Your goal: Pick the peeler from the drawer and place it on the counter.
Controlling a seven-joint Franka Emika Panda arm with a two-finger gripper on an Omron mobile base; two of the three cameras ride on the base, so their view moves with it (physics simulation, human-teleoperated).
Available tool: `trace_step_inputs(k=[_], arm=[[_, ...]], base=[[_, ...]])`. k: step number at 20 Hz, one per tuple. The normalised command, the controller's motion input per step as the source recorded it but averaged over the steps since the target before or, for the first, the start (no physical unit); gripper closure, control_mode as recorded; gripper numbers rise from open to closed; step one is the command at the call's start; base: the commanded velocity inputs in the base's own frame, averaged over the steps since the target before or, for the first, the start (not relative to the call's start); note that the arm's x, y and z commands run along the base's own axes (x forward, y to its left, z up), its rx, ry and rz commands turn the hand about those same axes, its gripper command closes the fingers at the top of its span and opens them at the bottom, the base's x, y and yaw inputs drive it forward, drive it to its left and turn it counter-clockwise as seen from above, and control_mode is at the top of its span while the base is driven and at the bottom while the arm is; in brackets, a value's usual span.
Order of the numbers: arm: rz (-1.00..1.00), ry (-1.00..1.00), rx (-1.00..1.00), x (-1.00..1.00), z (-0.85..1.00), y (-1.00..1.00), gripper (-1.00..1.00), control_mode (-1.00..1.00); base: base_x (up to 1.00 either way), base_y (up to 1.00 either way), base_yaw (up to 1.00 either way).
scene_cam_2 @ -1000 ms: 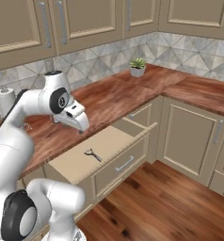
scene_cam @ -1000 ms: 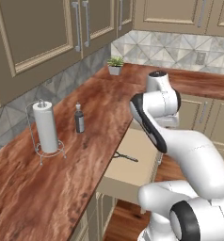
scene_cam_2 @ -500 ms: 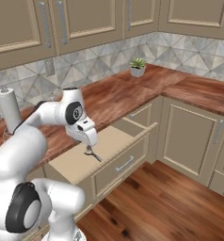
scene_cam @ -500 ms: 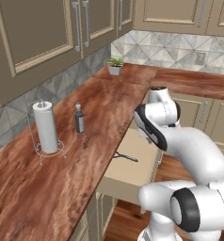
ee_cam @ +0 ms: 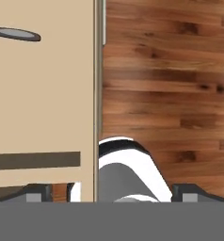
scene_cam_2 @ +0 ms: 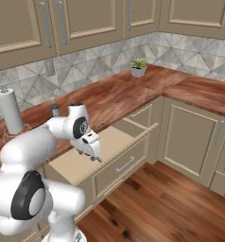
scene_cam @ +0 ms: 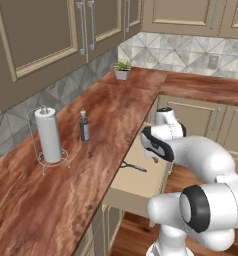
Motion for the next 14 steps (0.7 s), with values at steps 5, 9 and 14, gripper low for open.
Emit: trace_step_inputs(k=[5,9,14], arm=[[0.00,0.00,0.00,0.37,-0.56,0.00,-1.00,-1.00],[0.00,0.00,0.00,0.43,-0.56,0.00,-1.00,-1.00],[0.00,0.00,0.00,0.54,-0.67,0.00,-1.00,-1.00]], base=[[0.00,0.00,0.00],[0.00,0.00,0.00],[0.00,0.00,0.00]])
